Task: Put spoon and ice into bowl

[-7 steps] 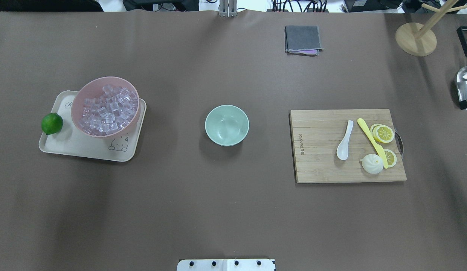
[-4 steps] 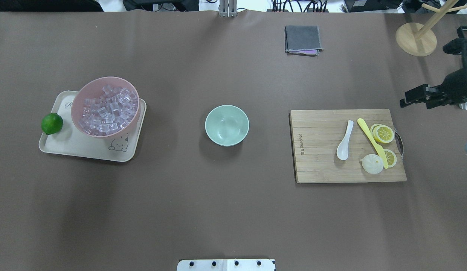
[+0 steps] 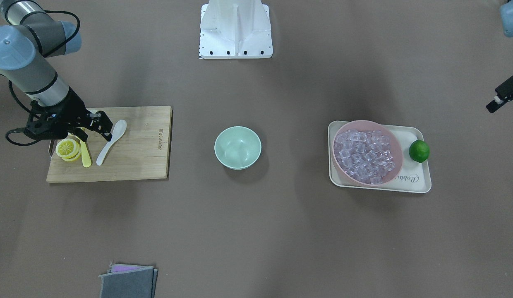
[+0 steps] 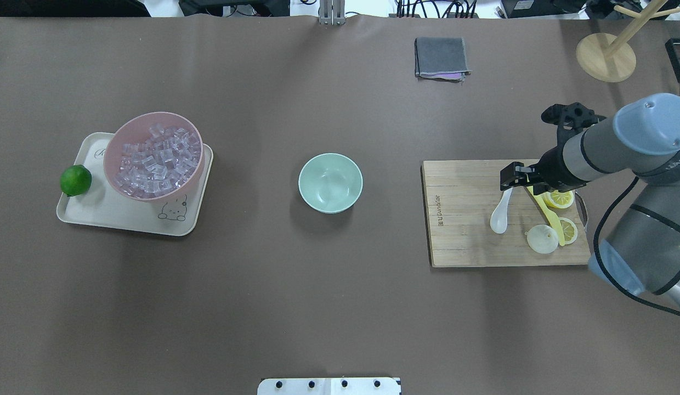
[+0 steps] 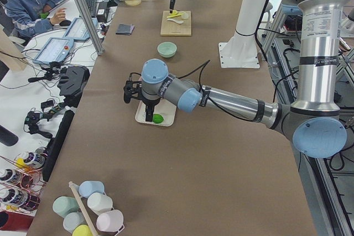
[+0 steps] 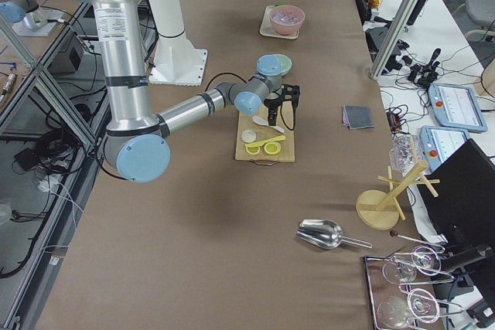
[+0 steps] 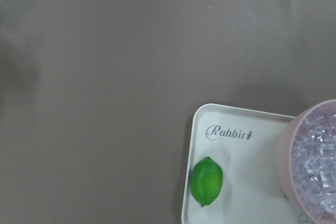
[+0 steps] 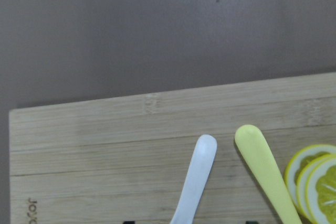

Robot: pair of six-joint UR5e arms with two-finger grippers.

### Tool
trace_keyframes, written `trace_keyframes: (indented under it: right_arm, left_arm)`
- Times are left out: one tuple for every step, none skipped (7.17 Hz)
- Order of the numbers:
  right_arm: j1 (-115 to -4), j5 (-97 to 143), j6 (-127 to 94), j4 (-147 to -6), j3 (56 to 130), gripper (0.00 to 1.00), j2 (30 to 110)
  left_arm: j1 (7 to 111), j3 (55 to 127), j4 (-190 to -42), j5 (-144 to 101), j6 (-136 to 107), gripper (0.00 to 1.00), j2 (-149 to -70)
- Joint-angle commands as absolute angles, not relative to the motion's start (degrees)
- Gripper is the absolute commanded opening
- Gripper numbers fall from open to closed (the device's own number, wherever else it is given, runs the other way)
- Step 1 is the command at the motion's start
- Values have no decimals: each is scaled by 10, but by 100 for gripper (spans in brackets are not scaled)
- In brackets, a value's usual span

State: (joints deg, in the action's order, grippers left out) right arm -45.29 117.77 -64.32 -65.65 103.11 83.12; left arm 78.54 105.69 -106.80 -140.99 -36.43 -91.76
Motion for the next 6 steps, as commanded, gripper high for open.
trace_keyframes:
  right_arm:
    - [-431,1172,-644,-657,1006,64,821]
    - [-431,1173,-649,-657,1004,60,817]
    - [-430,1173,-649,-656,997,59,813]
    - [-430,1172,-650,-654,986,59,807]
    - [-431,1171,-650,-654,978,59,798]
    - [-432,1171,-650,-652,977,56,797]
  left_arm:
    - [742,1059,-1070,-1385,-437,98,-953]
    - [733,1062,-1071,-1374,-439,98,-954]
    - [733,1062,-1071,-1373,-439,98,-954]
    - [732,1063,-1071,-1373,-439,98,-954]
    - [732,1063,-1071,-1373,-439,98,-954]
    - [732,1062,-1071,-1373,-439,98,-954]
